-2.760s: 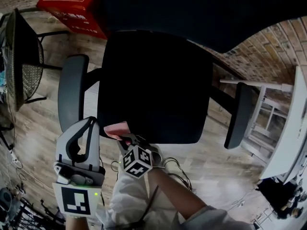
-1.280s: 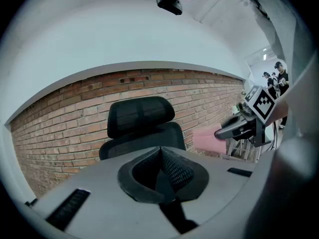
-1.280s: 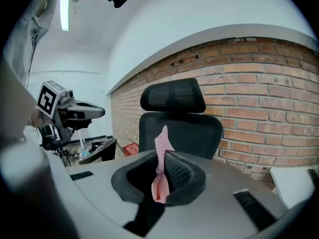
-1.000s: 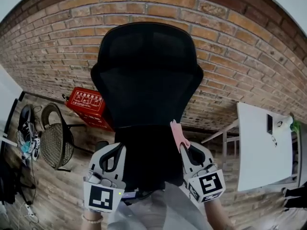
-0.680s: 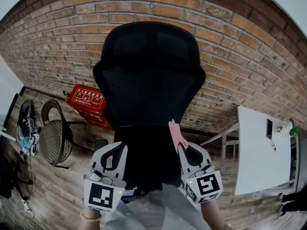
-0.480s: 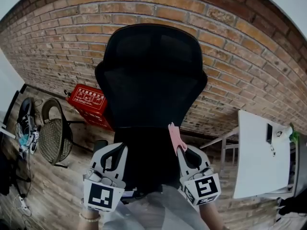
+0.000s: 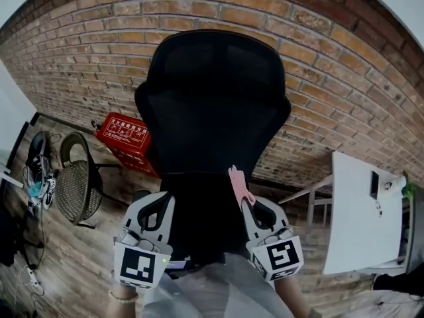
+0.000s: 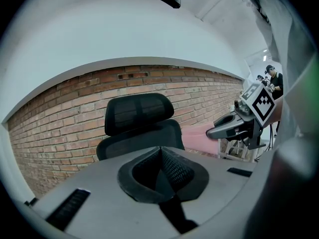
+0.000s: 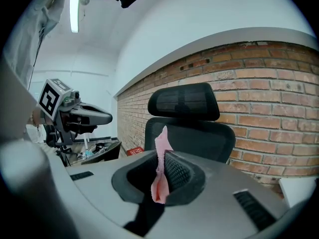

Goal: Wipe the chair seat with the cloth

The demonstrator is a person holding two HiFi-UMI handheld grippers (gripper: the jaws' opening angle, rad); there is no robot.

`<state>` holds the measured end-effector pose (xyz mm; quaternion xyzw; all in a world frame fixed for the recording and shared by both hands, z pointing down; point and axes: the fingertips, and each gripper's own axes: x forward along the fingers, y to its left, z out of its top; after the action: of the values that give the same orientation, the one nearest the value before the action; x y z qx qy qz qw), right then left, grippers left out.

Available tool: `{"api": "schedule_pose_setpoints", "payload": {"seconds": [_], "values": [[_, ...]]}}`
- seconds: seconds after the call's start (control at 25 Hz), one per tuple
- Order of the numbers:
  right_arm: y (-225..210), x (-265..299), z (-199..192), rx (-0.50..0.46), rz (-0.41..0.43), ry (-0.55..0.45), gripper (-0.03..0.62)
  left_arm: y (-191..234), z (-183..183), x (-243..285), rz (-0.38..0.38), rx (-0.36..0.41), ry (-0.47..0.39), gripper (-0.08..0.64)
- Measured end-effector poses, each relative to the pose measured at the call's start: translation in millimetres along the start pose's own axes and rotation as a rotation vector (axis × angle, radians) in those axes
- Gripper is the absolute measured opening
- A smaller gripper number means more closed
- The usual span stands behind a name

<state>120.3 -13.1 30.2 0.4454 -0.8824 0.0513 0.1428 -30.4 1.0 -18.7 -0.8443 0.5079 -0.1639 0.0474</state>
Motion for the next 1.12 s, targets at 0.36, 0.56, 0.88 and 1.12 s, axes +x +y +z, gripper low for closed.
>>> {"api": "schedule_pose_setpoints", "payload": {"seconds": [0.36, 0.56, 0.88, 1.12], "values": [[-3, 2, -7, -0.001, -0.016, 0.020, 0.054, 9, -5, -3, 0.014, 0.005, 0.014, 0.018], [1, 7, -8, 0.002, -0.007, 0.022, 0.054, 15, -8, -3, 0.032, 0.016, 0.019, 0.018], [10, 12, -12, 0.008, -0.006, 0.036, 0.054, 30, -14, -7, 0.078, -0.055, 0.007, 0.018], [11, 11, -17, -0.003, -0.010, 0.053, 0.054, 41, -21, -10, 0.123, -0.091, 0.007, 0.018]]}}
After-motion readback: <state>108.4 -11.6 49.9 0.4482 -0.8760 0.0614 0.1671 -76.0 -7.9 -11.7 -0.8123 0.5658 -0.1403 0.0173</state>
